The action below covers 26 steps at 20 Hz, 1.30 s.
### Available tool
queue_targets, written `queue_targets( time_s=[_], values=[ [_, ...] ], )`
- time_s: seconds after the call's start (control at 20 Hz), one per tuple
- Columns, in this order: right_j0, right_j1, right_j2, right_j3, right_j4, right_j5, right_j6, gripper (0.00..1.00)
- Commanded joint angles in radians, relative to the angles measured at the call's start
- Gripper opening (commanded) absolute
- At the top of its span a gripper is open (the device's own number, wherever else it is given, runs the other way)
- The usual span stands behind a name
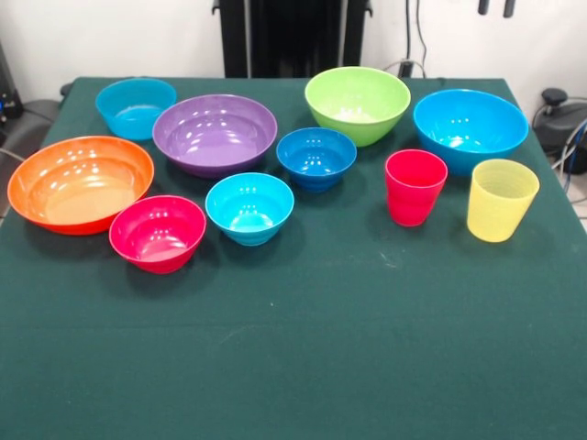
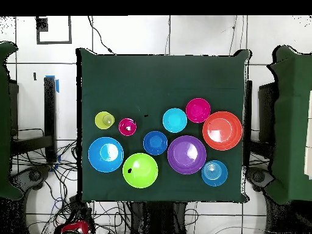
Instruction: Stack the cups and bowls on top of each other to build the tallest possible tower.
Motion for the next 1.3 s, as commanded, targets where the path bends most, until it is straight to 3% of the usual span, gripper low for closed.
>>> queue_targets(
  time_s=[0.05, 1.3],
  values=[
    [-0.032, 0.049, 0.052, 0.055, -0.063, -0.057, 0.12, 1.0],
    [0.05, 0.149, 0.015, 0.041, -0.002, -0.059, 0.136, 1.0]
  ],
)
